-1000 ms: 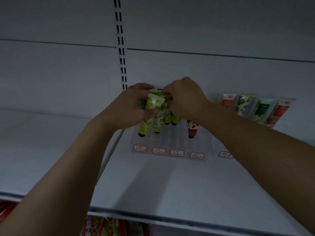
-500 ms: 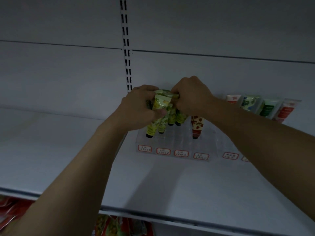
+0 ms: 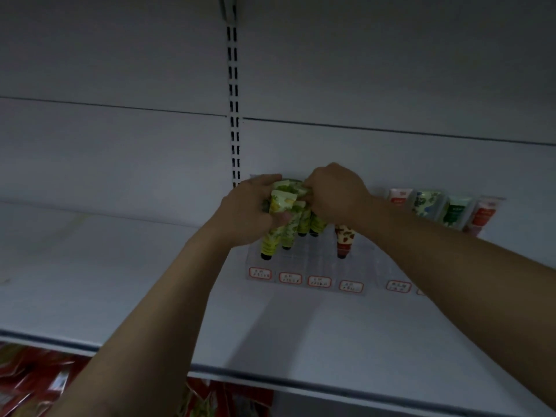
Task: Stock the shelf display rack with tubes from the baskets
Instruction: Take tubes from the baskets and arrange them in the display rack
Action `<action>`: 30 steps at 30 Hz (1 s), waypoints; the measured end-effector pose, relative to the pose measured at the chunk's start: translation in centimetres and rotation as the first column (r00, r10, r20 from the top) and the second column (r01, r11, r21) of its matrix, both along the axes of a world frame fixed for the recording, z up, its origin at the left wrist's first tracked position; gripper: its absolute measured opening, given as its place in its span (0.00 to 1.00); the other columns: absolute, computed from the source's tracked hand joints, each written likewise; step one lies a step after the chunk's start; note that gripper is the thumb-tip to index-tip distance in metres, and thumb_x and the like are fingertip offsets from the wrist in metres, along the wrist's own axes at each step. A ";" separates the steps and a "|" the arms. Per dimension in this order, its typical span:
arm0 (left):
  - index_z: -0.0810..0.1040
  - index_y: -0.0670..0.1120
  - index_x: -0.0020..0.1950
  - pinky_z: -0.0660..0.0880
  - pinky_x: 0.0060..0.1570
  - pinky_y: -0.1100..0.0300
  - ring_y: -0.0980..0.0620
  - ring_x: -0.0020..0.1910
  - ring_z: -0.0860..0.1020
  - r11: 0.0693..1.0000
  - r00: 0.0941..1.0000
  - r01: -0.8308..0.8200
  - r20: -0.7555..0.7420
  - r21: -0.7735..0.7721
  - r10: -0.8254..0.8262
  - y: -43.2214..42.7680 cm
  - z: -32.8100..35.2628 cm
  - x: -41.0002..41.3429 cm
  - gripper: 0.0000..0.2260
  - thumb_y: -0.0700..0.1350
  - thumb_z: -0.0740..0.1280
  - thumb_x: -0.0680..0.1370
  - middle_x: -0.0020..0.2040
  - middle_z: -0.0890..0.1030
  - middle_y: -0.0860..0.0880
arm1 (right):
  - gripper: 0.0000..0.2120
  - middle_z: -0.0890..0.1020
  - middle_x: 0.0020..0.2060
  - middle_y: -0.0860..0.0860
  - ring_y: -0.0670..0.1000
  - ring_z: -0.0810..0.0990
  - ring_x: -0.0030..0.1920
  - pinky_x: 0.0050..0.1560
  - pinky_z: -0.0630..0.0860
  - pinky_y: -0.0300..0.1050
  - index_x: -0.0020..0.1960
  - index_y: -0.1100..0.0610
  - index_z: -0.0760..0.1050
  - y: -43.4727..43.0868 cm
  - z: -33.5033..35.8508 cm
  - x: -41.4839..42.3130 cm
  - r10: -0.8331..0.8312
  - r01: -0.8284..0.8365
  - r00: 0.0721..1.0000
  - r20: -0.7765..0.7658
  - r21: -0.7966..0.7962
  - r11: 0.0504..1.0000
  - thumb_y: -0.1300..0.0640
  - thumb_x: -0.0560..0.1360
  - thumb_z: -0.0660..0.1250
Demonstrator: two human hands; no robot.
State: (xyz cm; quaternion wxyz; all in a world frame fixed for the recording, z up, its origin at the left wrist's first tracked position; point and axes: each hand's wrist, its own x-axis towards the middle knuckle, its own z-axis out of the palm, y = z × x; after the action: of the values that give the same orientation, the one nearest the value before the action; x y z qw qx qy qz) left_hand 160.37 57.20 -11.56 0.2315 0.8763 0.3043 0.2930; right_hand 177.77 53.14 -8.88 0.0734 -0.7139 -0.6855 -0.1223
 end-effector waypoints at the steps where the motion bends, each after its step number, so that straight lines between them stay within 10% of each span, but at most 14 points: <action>1: 0.75 0.52 0.68 0.56 0.66 0.69 0.57 0.71 0.64 1.000 1.000 -0.006 0.000 0.002 0.006 0.1 0.0 -0.1 0.22 0.48 0.72 0.74 0.73 0.66 0.54 | 0.09 0.74 0.34 0.51 0.54 0.77 0.42 0.31 0.61 0.40 0.33 0.57 0.69 -0.1 0.1 -0.2 -0.008 0.007 0.999 0.043 0.026 1.000 0.65 0.72 0.62; 7: 0.79 0.49 0.63 0.61 0.72 0.53 0.54 0.72 0.62 1.000 1.000 -0.014 -0.021 0.013 0.014 -0.1 0.4 0.0 0.25 0.58 0.72 0.69 0.73 0.67 0.54 | 0.13 0.74 0.52 0.58 0.57 0.72 0.54 0.45 0.68 0.47 0.57 0.58 0.78 -0.6 0.7 -0.3 0.029 -0.043 0.995 0.092 0.159 0.986 0.63 0.73 0.66; 10: 0.82 0.47 0.57 0.68 0.64 0.47 0.49 0.66 0.70 0.994 0.997 -0.073 0.023 0.085 0.072 -0.2 0.8 -0.2 0.27 0.62 0.69 0.64 0.66 0.73 0.51 | 0.19 0.75 0.53 0.54 0.51 0.74 0.51 0.47 0.69 0.40 0.62 0.54 0.76 -1.7 2.9 -0.1 0.116 -0.083 0.980 -0.161 0.197 0.977 0.63 0.72 0.70; 13: 0.82 0.45 0.50 0.71 0.49 0.63 0.52 0.49 0.77 0.988 0.988 -0.123 0.107 0.096 0.112 -0.5 1.8 -0.3 0.18 0.57 0.74 0.69 0.50 0.81 0.48 | 0.16 0.81 0.48 0.45 0.43 0.80 0.46 0.47 0.73 0.32 0.60 0.49 0.77 -4.5 6.2 -1.0 0.275 -0.200 0.867 -0.416 0.215 0.956 0.57 0.73 0.71; 17: 0.81 0.46 0.43 0.66 0.30 0.75 0.62 0.34 0.74 0.995 0.975 -0.091 0.206 0.043 0.081 -1.9 2.9 0.2 0.09 0.48 0.76 0.69 0.38 0.79 0.51 | 0.08 0.81 0.39 0.40 0.37 0.79 0.39 0.42 0.74 0.27 0.48 0.50 0.83 -6.0 6.5 -2.9 0.283 -0.224 0.884 -0.373 0.196 0.955 0.50 0.70 0.74; 22: 0.79 0.52 0.56 0.66 0.54 0.56 0.53 0.54 0.71 0.958 0.974 -0.172 0.185 0.230 0.131 -2.4 2.3 0.9 0.19 0.57 0.75 0.68 0.48 0.73 0.59 | 0.05 0.78 0.34 0.45 0.43 0.76 0.36 0.41 0.72 0.30 0.45 0.57 0.83 -6.2 5.8 -1.4 0.147 -0.043 0.938 -0.315 0.313 0.949 0.55 0.73 0.72; 30: 0.83 0.56 0.47 0.58 0.54 0.50 0.42 0.60 0.72 0.808 0.968 -0.205 -0.006 0.552 0.250 -0.2 -0.4 0.7 0.12 0.57 0.72 0.66 0.57 0.78 0.48 | 0.08 0.84 0.39 0.55 0.52 0.82 0.38 0.49 0.79 0.50 0.46 0.61 0.82 -4.8 2.6 -0.2 0.085 0.027 0.930 -0.359 0.295 0.955 0.56 0.75 0.70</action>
State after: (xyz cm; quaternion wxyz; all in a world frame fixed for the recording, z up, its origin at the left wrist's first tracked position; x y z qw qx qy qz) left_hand 161.07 56.96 -11.98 -0.0774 0.8737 0.3197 0.3584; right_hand 177.59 48.32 -6.24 0.3076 -0.6948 -0.6444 -0.0864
